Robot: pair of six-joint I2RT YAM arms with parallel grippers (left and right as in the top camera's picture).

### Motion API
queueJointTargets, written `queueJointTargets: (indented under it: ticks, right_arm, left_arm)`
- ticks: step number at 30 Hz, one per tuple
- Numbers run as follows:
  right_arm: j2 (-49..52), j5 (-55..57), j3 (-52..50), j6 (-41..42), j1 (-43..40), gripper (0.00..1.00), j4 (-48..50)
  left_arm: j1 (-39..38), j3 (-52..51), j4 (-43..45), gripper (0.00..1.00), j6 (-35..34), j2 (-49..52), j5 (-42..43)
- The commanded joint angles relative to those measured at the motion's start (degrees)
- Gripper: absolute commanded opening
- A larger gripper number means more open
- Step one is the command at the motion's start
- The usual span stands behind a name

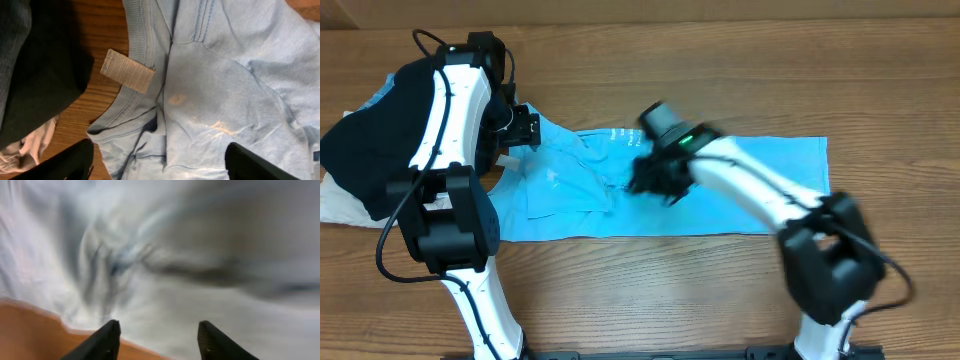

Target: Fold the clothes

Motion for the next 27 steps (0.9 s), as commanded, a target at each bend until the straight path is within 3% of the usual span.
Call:
queueJointTargets:
  ticks: [1, 3, 7, 12, 20, 27]
  right_arm:
    - [-8.94, 0.98, 1.2, -4.63, -13.66, 0.69, -3.69]
    - [-9.9, -2.14, 1.2, -9.25, -22.77, 0.72, -6.78]
    - [-8.2, -6.86, 0.87, -17.73, -41.13, 0.88, -10.71]
    - [-2.97, -11.13, -1.14, -25.27, -57.44, 0.88, -12.48]
    - [7.45, -9.81, -2.51, -34.29, -58.25, 0.87, -12.92]
    - [9.79, -12.17, -5.51, -37.05, -57.37, 0.68, -13.44]
  left_arm:
    - [0.59, 1.25, 0.04, 0.91, 1.07, -1.51, 0.48]
    - [0.59, 1.25, 0.02, 0.94, 1.05, -1.51, 0.5]
    - [0.59, 1.25, 0.26, 0.99, 0.98, -1.51, 0.7]
    - [0.59, 1.25, 1.36, 1.0, 0.39, -1.51, 1.53]
    - [0.59, 1.25, 2.12, 0.99, 0.42, -1.51, 2.62]
    - [0.59, 3.96, -1.53, 0.88, 1.09, -1.6, 6.73]
